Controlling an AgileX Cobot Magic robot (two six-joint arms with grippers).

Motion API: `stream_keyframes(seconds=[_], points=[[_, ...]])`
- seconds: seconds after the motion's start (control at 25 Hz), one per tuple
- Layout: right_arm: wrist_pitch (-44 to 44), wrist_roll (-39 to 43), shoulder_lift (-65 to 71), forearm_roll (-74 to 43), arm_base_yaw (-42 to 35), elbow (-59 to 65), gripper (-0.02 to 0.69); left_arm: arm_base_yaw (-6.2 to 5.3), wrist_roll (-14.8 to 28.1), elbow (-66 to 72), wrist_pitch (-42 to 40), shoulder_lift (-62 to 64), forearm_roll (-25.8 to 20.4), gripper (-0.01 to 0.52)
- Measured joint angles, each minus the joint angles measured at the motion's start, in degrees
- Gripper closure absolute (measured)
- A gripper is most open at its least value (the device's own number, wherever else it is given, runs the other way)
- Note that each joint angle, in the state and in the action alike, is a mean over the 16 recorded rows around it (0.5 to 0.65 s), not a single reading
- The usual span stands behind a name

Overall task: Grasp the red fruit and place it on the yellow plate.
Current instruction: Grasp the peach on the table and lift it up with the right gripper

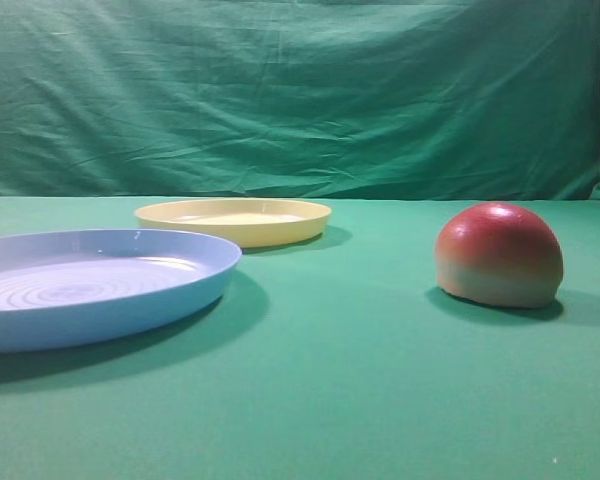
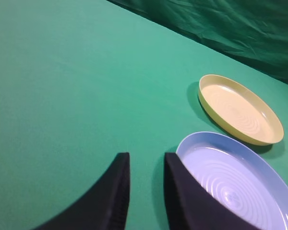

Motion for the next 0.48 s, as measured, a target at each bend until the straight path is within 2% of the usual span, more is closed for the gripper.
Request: stream_keyframes(seconds=[0.28,0.48], points=[[-3.61,-0.91,1.12,6.39,0.06,-3.31,0.665,0.0,0.0,0.0,0.0,0.0,0.0,0.357],[-0.94,-5.68,6.41,9.4,0.26,-9.82,0.665,0.0,0.0,0.0,0.0,0.0,0.0,0.357]])
